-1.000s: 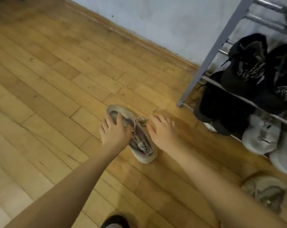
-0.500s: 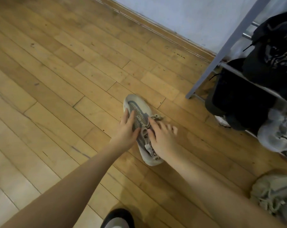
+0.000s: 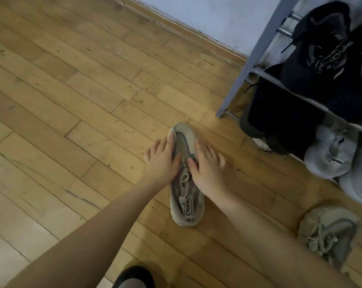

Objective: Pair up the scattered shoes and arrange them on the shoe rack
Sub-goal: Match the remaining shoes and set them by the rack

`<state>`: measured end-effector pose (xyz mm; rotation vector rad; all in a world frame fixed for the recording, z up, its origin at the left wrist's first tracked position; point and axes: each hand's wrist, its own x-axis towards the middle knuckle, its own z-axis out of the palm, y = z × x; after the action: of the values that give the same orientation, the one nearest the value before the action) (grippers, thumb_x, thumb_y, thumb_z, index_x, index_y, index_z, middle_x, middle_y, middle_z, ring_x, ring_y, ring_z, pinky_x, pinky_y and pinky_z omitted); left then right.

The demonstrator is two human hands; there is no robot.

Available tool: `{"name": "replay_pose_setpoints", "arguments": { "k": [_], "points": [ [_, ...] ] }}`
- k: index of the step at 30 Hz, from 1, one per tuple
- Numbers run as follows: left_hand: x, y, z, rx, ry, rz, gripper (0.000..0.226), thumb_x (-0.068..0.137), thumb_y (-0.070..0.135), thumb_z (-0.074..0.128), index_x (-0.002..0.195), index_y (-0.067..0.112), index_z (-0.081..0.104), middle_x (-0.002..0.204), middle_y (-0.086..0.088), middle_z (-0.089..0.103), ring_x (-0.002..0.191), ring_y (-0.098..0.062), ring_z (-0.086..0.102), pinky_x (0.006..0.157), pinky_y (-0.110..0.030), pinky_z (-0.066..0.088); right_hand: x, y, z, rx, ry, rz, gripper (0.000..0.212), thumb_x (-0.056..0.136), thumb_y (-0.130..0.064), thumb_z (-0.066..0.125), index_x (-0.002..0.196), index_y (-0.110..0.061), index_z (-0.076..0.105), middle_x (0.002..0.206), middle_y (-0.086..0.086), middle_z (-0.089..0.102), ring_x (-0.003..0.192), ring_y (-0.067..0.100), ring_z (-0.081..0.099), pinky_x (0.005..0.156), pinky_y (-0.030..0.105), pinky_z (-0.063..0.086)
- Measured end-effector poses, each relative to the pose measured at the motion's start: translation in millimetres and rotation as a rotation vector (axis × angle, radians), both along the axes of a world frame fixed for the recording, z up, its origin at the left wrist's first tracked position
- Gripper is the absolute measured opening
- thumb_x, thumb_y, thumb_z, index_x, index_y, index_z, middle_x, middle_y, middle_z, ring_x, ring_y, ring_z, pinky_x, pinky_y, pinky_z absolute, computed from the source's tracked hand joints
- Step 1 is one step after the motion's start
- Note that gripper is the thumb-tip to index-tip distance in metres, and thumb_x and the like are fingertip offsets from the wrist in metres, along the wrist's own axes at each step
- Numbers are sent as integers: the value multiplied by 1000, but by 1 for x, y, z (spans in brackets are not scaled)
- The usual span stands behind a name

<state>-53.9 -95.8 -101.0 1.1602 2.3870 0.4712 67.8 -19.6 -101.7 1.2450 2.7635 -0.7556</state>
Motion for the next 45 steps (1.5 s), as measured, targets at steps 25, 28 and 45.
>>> {"name": "replay_pose_setpoints", "arguments": {
  "k": [25,28,45],
  "points": [
    [208,54,113,311,5,-582,69,93,39,45,148,20,8,145,-9,30,121,-31,43,89,-46,41,243,3,104,257,341,-504,53,94,-41,31,143,-21,36,121,5,50,93,26,58,81,49,47],
    [257,64,115,291,-33,-653,69,94,38,44,148,22,6,147,-5,25,125,-26,38,96,-44,35,291,-2,98,342,356,-589,49,95,-35,35,138,-14,45,110,10,56,87,30,59,74,51,49],
    [396,125,40,61,213,-1053,57,96,43,33,147,24,16,152,-4,20,135,-28,14,106,-44,12,435,4,33,-29,-27,-892,49,99,-39,30,146,-29,22,143,4,36,124,23,41,101,42,24]
  ]
}}
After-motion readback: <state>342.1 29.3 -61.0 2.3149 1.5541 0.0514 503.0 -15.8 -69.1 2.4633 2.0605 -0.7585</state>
